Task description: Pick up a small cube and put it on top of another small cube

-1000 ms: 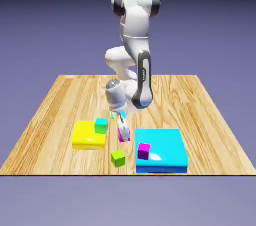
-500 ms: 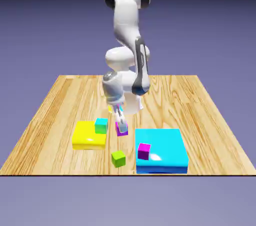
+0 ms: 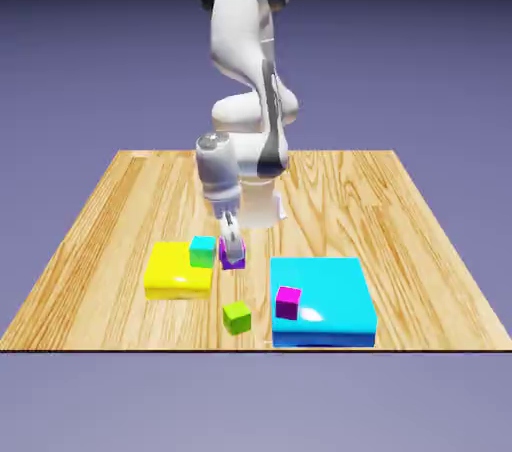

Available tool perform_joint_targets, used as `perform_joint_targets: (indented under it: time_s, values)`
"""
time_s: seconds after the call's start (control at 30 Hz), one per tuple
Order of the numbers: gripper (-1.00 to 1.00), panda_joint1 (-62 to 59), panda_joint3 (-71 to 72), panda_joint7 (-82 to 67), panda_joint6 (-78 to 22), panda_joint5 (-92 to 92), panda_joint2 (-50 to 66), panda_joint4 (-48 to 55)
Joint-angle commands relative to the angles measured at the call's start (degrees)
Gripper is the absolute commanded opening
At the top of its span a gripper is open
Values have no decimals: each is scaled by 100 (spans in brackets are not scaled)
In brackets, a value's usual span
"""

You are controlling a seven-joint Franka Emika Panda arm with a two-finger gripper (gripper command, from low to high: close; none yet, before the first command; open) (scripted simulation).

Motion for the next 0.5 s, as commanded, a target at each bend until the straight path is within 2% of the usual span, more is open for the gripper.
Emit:
perform_joint_targets:
  time_s: [0.0, 0.47]
  values:
    - [-100, -199, 154, -226, -156, -60, -71, 36]
    - [-100, -3106, 2281, -3381, -2255, -887, -1066, 514]
